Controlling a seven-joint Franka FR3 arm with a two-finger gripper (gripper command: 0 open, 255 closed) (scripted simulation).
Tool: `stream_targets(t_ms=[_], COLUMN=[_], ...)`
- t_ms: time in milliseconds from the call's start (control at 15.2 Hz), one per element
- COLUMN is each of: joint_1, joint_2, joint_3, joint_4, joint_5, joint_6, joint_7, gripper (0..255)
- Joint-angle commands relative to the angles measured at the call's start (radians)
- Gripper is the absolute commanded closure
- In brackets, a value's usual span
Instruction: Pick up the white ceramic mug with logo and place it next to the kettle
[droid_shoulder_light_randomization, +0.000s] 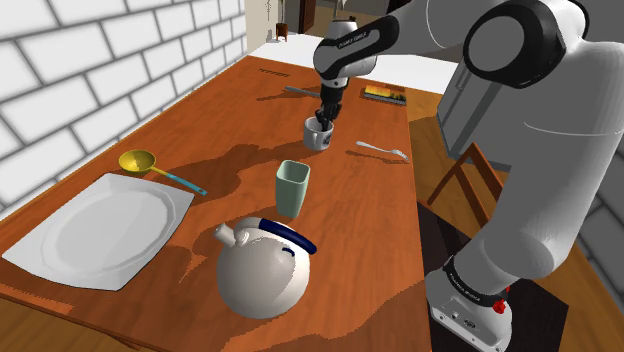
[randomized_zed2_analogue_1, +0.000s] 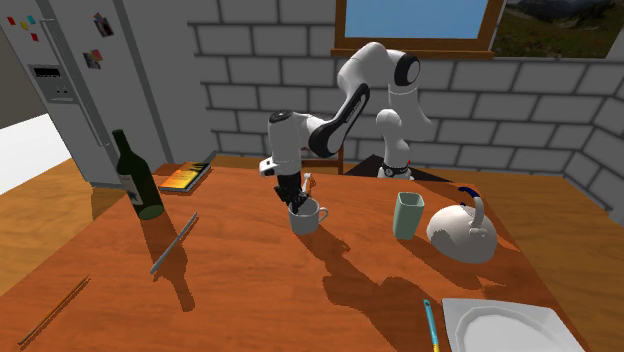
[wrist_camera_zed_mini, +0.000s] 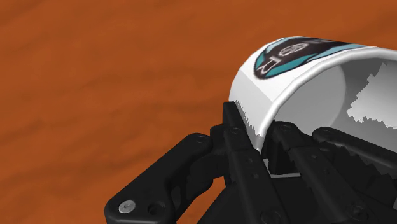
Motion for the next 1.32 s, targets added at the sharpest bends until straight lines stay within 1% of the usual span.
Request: stream_targets(t_ms=[0,660,1254], joint_1=[0.001,0.002,0.002], joint_2=[-0.013,-0.063,-0.093], joint_3=[-0.001,-0.004,-0.006], joint_4=[0.006,0.073,0.154], joint_5=[-0.002,-0.011,-0.017], joint_6=[-0.019,-0.136,-0.246], joint_7=[0.002,0.010,0.016], gripper=[255,255,255])
